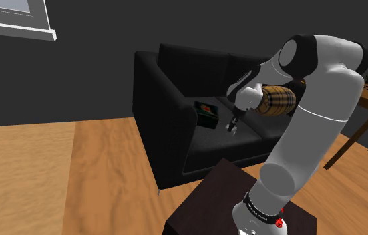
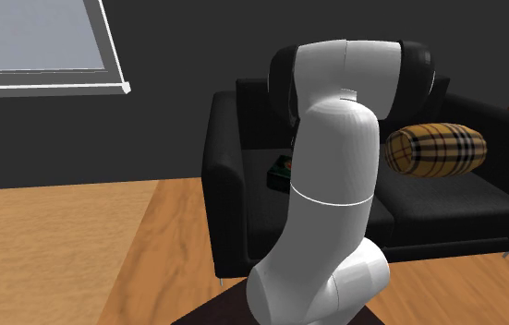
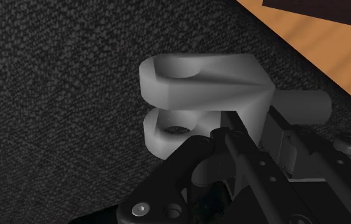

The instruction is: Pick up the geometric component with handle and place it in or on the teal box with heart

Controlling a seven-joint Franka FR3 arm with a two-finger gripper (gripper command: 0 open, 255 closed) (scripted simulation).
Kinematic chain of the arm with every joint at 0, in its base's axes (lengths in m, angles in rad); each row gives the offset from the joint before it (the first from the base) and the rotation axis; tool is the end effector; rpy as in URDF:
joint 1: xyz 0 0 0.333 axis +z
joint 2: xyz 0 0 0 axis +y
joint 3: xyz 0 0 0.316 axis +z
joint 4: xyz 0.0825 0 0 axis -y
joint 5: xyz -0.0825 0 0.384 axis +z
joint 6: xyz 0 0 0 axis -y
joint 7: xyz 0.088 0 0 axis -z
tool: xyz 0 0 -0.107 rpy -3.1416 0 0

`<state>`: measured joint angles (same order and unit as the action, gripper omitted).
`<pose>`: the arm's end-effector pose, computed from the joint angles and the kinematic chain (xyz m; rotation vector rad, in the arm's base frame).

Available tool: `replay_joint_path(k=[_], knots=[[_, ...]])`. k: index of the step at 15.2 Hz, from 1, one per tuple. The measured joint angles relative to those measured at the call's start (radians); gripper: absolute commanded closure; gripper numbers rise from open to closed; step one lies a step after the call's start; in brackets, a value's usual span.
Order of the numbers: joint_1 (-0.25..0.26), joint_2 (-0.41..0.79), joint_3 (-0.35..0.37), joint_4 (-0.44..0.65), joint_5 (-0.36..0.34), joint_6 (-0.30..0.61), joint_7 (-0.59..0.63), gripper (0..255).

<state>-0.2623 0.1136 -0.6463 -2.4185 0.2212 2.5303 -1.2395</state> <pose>0.3001 -0.3928 0.2742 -3.1252 -0.2428 -0.1037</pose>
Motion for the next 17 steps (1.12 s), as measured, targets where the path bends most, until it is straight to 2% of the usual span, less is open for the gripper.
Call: replay_joint_path(k=[9, 17], knots=[[0.011, -0.121, -0.022, 0.024, -0.139, -0.111, 0.104, 255], [0.007, -0.211, -0.012, 0.064, -0.223, -0.221, 0.173, 255]])
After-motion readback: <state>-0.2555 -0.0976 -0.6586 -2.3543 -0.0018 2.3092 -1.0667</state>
